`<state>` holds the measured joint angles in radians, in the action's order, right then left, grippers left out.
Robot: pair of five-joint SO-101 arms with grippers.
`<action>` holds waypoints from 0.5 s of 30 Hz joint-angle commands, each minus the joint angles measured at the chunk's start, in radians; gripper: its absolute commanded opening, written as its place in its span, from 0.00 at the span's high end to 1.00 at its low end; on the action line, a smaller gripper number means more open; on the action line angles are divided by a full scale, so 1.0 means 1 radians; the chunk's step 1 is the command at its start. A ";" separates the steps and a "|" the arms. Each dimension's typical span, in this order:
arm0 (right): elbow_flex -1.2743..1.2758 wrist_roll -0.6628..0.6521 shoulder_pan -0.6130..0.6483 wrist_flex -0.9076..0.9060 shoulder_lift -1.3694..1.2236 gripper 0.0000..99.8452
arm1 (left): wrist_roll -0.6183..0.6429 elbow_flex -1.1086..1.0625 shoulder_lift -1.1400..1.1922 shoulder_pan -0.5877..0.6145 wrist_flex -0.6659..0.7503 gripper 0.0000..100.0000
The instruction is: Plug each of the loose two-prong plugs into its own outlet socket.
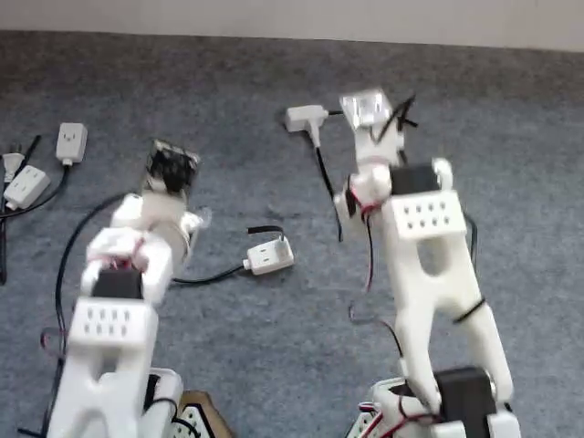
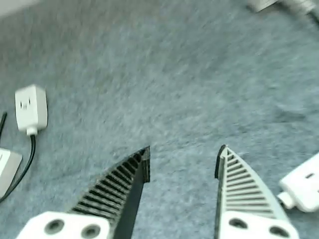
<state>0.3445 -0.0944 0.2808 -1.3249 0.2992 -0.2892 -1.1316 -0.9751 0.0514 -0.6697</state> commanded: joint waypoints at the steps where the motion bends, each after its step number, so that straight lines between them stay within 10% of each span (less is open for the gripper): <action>1: 0.280 -0.003 -0.008 0.170 0.111 0.51 | -0.029 -0.079 -0.133 -0.070 -0.008 0.78; 15: 0.516 -0.009 -0.010 0.381 0.111 0.51 | -0.235 -0.225 -0.191 -0.430 -0.115 0.74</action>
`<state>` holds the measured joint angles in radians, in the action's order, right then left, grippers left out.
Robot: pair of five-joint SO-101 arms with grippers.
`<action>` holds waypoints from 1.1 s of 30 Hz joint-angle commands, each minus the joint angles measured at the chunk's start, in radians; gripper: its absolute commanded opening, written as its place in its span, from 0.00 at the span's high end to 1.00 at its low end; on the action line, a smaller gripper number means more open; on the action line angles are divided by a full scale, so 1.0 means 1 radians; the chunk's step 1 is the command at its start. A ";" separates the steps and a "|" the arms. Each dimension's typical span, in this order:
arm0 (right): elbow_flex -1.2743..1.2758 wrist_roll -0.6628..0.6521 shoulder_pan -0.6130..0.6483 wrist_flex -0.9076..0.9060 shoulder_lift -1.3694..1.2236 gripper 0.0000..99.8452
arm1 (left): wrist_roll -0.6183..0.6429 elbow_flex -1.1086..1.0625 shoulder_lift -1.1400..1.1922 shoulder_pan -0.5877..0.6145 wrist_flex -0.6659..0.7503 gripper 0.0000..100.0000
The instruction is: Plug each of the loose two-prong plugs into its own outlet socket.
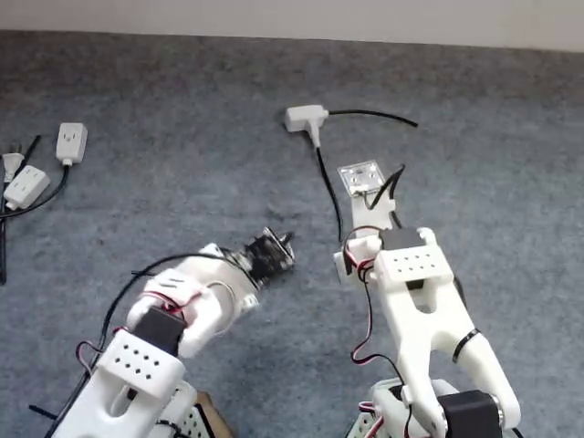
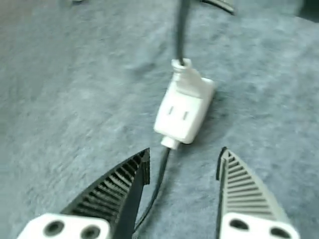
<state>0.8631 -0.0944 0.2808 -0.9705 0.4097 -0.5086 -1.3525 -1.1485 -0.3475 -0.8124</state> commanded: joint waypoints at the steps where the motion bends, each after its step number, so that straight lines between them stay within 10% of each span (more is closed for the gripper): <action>1: -0.002 -0.009 -0.008 0.030 -0.004 0.51 | -0.015 -0.004 -0.018 -0.030 0.048 0.74; 13: -0.001 -0.009 0.025 0.033 -0.041 0.51 | 0.002 -0.039 0.010 0.033 0.316 0.74; 22: -0.001 -0.005 0.025 0.054 -0.059 0.51 | 0.002 0.024 0.486 0.036 0.704 0.74; 33: -0.010 -0.008 0.025 0.054 -0.127 0.51 | -0.028 0.352 0.923 0.031 0.712 0.77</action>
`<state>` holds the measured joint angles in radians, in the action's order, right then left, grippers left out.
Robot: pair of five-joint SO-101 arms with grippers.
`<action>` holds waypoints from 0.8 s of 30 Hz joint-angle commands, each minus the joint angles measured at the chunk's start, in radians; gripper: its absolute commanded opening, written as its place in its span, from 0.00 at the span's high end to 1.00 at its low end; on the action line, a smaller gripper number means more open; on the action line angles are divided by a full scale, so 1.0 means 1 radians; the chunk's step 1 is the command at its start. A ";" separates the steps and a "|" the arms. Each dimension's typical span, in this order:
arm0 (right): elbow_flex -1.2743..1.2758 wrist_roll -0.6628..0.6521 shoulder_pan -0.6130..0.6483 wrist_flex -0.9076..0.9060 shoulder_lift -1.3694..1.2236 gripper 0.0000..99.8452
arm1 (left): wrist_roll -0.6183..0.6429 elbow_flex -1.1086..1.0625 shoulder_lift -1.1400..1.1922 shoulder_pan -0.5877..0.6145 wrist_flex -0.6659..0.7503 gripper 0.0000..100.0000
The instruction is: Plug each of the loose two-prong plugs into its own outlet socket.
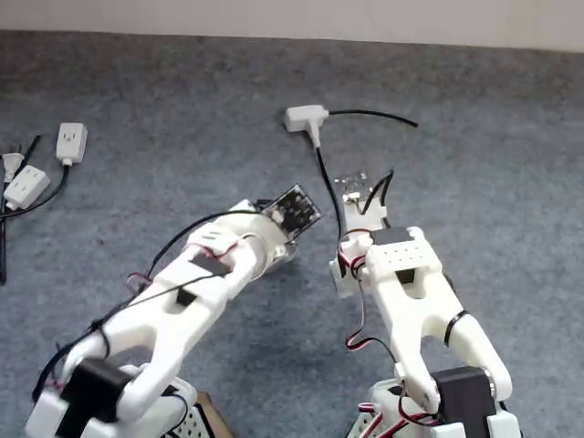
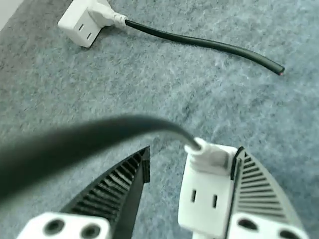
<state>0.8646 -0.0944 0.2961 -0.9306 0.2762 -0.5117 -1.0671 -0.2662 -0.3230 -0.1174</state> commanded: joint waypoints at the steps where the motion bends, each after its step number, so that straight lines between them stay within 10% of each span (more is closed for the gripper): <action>1: -0.012 -0.008 0.010 0.015 0.007 0.51 | -0.048 0.076 0.053 0.007 0.017 0.82; 4: -0.012 -0.009 0.010 0.015 0.007 0.51 | -0.084 0.124 0.088 0.012 -0.011 0.93; 24: -0.012 -0.011 0.010 0.015 0.010 0.51 | -0.091 1.363 0.762 0.114 -0.546 0.94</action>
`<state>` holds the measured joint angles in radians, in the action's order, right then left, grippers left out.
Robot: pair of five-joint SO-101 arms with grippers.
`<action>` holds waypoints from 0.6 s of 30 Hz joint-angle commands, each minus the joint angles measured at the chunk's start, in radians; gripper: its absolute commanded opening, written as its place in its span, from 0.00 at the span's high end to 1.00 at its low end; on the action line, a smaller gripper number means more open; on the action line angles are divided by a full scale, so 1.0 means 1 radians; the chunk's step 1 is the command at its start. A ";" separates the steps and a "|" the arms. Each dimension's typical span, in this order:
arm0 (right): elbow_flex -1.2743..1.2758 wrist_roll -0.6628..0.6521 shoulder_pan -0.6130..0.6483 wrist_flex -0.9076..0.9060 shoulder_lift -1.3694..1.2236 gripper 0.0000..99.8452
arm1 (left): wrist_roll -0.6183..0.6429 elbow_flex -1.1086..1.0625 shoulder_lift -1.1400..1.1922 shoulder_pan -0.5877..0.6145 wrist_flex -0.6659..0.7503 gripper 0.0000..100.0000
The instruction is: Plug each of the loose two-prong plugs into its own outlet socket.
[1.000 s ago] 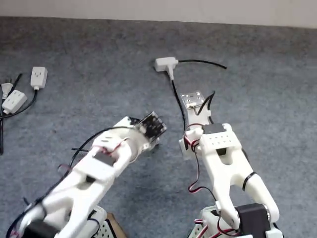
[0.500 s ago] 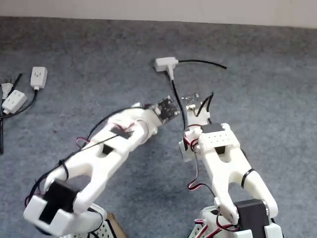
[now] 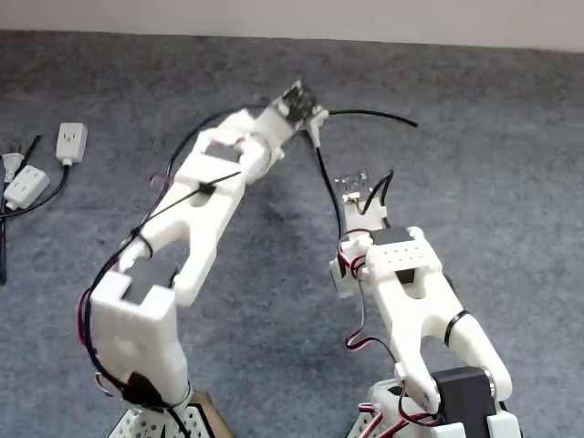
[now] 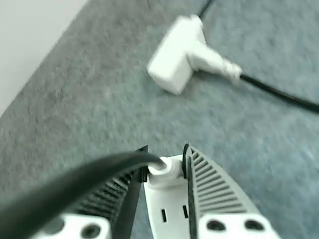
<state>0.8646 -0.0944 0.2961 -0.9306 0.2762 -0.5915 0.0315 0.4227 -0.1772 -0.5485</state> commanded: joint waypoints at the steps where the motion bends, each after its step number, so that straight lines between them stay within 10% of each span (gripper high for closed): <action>1: -0.012 -0.011 0.010 0.015 0.010 0.51 | -0.011 0.331 0.114 -0.045 -0.152 0.93; 12: -0.012 -0.011 0.010 0.015 0.015 0.51 | -0.183 0.883 0.476 -0.189 -0.499 0.93; 18: -0.012 -0.011 0.010 0.015 0.013 0.51 | -0.307 1.122 0.596 -0.153 -0.752 0.72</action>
<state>0.8646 -0.0944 0.2961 -0.9306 0.2762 -0.8753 1.0211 1.0088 -0.3537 -1.2083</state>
